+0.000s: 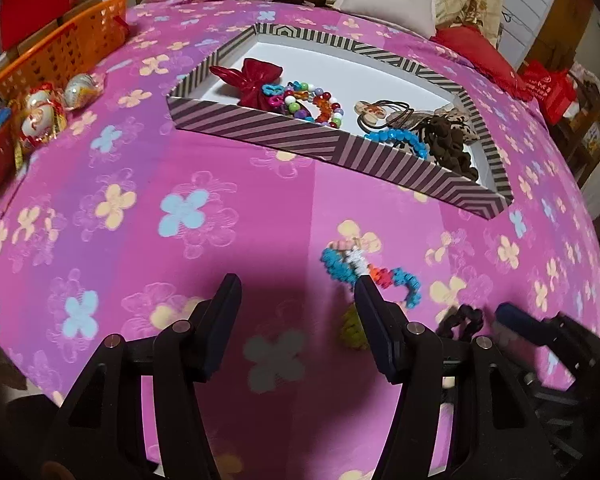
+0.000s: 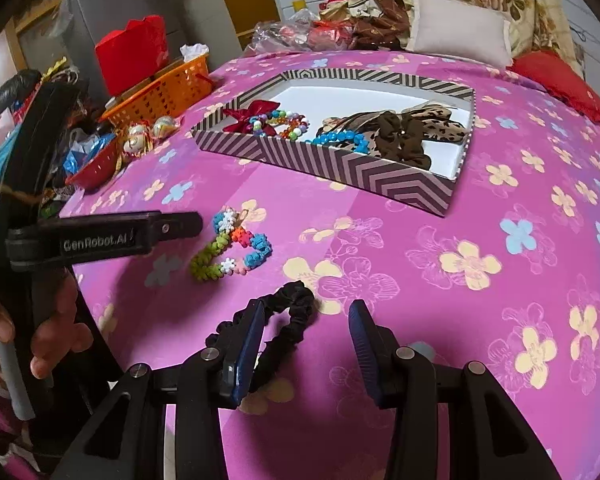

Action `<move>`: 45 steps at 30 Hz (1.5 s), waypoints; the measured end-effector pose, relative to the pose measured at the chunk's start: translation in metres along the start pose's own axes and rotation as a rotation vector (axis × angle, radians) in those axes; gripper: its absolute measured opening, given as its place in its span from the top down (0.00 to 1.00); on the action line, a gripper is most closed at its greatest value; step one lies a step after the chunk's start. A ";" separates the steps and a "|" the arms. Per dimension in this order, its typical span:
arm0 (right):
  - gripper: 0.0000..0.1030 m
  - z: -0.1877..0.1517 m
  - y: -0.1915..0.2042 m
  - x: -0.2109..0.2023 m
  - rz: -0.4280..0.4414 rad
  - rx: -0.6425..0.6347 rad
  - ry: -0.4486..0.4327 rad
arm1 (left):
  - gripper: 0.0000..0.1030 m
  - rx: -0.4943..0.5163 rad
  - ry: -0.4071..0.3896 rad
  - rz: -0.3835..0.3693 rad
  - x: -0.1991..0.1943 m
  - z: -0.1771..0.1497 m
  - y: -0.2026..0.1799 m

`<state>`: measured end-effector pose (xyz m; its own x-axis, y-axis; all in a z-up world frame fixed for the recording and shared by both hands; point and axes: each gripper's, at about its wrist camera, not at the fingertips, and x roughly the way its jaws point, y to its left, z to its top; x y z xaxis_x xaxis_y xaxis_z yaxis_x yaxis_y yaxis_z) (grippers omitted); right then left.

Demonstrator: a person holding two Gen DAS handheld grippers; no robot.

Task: Organize jewelry
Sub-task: 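Grasp the green flower hair tie with the left tool while the right tool grasps the black scrunchie, then carry the flower hair tie with the left tool while the right tool carries the black scrunchie into the tray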

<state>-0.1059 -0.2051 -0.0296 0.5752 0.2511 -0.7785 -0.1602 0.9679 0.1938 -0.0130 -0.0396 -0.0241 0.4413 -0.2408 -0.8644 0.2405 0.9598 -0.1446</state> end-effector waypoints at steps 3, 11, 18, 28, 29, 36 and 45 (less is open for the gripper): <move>0.59 0.000 0.003 0.005 -0.008 -0.022 0.004 | 0.43 -0.002 0.006 0.013 0.006 0.003 -0.005; 0.67 -0.001 0.007 0.015 -0.026 -0.069 -0.006 | 0.43 0.004 0.009 0.042 0.019 0.008 -0.015; 0.81 -0.003 0.010 0.016 -0.056 -0.105 -0.027 | 0.41 0.033 0.005 0.053 0.029 0.011 -0.026; 0.93 -0.003 0.004 0.007 -0.020 -0.066 -0.065 | 0.88 0.079 -0.004 -0.049 0.024 0.013 -0.028; 0.93 -0.002 0.004 0.005 -0.017 -0.065 -0.071 | 0.89 0.067 0.000 -0.060 0.023 0.013 -0.025; 0.93 0.011 0.007 -0.020 0.012 -0.052 -0.125 | 0.89 0.048 -0.062 -0.094 -0.012 0.021 -0.013; 0.93 0.024 0.014 -0.042 0.022 -0.063 -0.170 | 0.89 0.060 -0.145 -0.098 -0.054 0.036 -0.015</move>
<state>-0.1132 -0.2018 0.0205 0.6978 0.2759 -0.6610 -0.2210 0.9607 0.1677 -0.0095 -0.0464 0.0417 0.5320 -0.3554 -0.7685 0.3378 0.9214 -0.1922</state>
